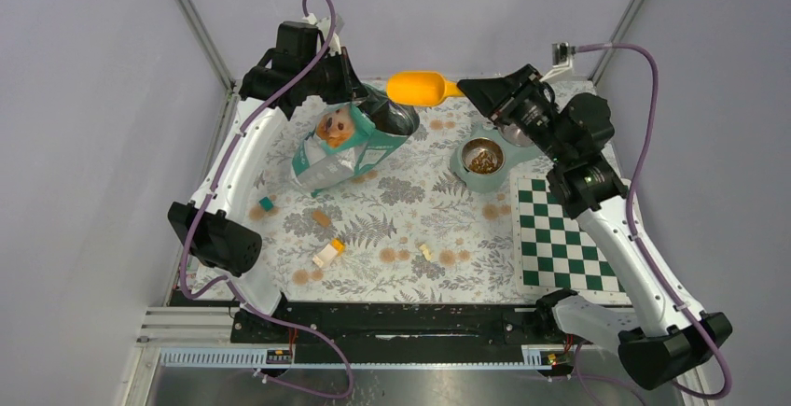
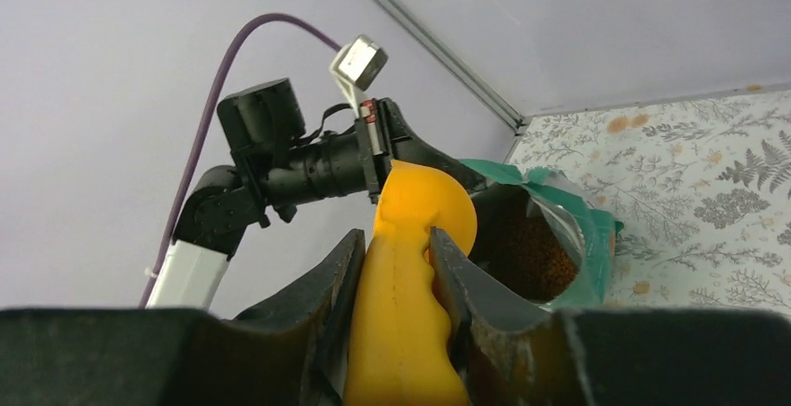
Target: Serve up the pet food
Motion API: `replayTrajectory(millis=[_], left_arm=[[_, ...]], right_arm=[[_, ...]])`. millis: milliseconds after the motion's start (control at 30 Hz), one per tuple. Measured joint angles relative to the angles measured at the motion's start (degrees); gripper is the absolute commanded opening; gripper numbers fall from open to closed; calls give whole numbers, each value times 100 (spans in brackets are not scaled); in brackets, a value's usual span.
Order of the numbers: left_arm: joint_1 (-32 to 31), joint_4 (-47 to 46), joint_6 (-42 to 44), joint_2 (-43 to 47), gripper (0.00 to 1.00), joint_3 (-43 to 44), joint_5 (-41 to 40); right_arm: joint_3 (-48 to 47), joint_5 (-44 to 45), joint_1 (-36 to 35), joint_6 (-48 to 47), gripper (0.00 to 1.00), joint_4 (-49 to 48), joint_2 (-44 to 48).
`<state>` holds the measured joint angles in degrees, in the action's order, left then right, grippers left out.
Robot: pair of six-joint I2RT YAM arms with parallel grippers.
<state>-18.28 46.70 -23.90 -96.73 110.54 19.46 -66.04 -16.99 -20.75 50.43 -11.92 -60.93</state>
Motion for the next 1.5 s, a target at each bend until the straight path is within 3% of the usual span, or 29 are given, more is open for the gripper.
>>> replayTrajectory(millis=[200, 333, 733, 1000, 1233, 1500], left_arm=[[0, -4, -57, 0, 0, 0, 0], [-4, -2, -59, 0, 0, 0, -2], [-11, -55, -164, 0, 0, -48, 28], [-22, -39, -168, 0, 0, -61, 96], [-46, 0, -168, 0, 0, -76, 133], [-26, 133, -116, 0, 0, -79, 26]], right_arm=[[-1152, 479, -614, -848, 0, 1357, -463], [-1351, 979, -925, -1296, 0, 2039, -754], [-2529, 1191, -1698, -1912, 0, 2992, -2887], [-2778, 1117, -1880, -1434, 0, 2800, -3928], [-2730, 603, -1873, -868, 0, 2284, -4190], [-1596, -317, -1746, 424, 0, 160, -4133]])
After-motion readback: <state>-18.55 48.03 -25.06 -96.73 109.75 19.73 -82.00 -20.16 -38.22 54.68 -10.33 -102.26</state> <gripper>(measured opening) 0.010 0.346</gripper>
